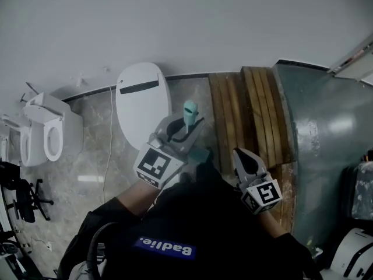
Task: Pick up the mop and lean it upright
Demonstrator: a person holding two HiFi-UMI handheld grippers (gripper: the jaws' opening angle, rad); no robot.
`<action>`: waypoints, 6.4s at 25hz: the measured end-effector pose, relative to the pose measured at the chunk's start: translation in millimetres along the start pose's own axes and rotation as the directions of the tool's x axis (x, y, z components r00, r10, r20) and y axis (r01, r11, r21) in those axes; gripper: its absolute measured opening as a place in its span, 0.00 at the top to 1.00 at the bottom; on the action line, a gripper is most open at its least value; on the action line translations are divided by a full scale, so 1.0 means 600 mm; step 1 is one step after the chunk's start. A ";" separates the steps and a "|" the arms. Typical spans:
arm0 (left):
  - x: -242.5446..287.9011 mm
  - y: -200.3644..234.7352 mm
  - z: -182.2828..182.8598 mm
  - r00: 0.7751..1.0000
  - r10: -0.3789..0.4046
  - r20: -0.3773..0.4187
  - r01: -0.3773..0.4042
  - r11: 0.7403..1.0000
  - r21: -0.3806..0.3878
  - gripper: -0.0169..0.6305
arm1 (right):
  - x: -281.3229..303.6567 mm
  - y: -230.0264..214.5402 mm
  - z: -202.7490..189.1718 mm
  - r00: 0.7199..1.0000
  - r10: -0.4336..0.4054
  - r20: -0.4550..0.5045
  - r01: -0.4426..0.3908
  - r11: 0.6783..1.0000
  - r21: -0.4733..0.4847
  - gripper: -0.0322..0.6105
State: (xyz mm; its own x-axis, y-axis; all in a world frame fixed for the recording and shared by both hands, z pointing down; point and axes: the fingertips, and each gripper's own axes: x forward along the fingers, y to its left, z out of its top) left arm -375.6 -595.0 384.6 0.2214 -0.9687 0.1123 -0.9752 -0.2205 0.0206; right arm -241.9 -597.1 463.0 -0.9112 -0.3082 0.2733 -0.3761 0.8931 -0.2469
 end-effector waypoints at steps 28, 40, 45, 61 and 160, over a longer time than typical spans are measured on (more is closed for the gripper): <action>0.346 0.407 -0.057 0.973 0.185 -0.138 -0.197 0.977 -0.080 0.84 | 0.319 -0.344 0.131 0.997 0.002 -0.078 -0.002 1.000 -0.004 0.94; 0.451 0.592 -0.146 0.968 0.094 -0.231 -0.131 0.980 -0.151 0.84 | 0.405 -0.387 0.179 0.973 -0.213 -0.090 0.213 0.977 -0.009 0.94; 0.480 0.628 -0.187 0.959 0.074 -0.274 -0.122 0.979 -0.165 0.84 | 0.413 -0.394 0.179 0.954 -0.278 -0.110 0.280 0.960 -0.005 0.94; 0.532 0.728 -0.356 0.893 0.048 -0.447 -0.151 0.969 -0.198 0.83 | 0.458 -0.402 0.177 0.922 -0.351 -0.166 0.357 0.934 0.005 0.94; -0.028 0.230 -0.166 0.970 0.138 -0.200 -0.169 0.975 -0.147 0.94 | 0.162 0.027 -0.020 0.998 0.047 -0.052 -0.046 0.999 0.023 0.94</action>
State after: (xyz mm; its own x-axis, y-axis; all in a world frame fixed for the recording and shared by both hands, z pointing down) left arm -514.6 -597.6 484.3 0.0793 -0.9471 0.3109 -0.9885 -0.0345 0.1471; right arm -334.5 -608.7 496.7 -0.9179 -0.2484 0.3094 -0.3377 0.8985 -0.2804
